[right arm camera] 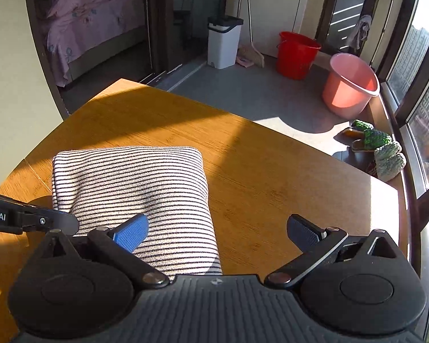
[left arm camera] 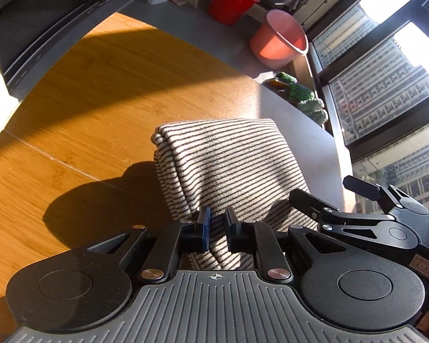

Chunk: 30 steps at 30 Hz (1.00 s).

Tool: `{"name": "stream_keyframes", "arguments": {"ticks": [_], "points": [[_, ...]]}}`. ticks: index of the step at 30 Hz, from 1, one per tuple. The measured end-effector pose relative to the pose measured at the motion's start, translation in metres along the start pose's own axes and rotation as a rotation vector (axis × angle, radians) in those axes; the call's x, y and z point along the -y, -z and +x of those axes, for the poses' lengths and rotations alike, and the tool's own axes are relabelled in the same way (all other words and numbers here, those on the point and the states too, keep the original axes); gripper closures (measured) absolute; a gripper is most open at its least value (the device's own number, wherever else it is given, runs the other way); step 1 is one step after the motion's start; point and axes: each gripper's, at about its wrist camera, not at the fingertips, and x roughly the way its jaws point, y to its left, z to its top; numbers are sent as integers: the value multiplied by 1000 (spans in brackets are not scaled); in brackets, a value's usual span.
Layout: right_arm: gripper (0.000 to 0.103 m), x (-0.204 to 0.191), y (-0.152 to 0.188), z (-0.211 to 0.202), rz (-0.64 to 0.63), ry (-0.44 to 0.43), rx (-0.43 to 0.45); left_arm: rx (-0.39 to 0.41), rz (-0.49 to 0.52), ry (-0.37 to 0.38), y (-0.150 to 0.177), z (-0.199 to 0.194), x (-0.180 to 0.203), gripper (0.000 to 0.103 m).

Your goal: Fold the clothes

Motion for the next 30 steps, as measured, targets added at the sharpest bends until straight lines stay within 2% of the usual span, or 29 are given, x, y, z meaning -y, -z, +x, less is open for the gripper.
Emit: {"name": "stream_keyframes", "arguments": {"ticks": [5, 9, 11, 14, 16, 17, 18, 20, 22, 23, 24, 27, 30], "points": [[0, -2, 30, -16, 2, -34, -25, -7, 2, -1, 1, 1, -2, 88], [0, -8, 42, 0, 17, -8, -96, -19, -13, 5, -1, 3, -4, 87], [0, -14, 39, 8, -6, -1, -103, -19, -19, 7, -1, 3, -6, 87], [0, -23, 32, 5, -135, 1, -74, -7, -72, 42, -1, -9, -13, 88], [0, -27, 29, -4, -236, -4, -45, 22, -110, 63, 3, -24, -21, 79], [0, -28, 28, -13, -294, -23, -16, 36, -112, 47, 6, -31, -24, 63], [0, -28, 28, -20, -333, -52, 7, 49, -115, 31, 9, -38, -27, 54], [0, -32, 33, -42, -445, -170, 67, 35, -97, -19, 18, -42, -30, 56], [0, -42, 41, -53, -540, -223, 82, 6, -97, -60, 24, -37, -33, 62], [0, -50, 47, -53, -591, -220, 83, -16, -109, -66, 27, -33, -36, 72], [0, -58, 53, -53, -643, -213, 84, -28, -137, -48, 27, -30, -40, 77], [0, -73, 64, -46, -734, -184, 104, -33, -201, 7, 27, -27, -47, 83], [1, -77, 47, -41, -637, -160, 141, 0, -224, 49, 25, -32, -50, 84]]}}
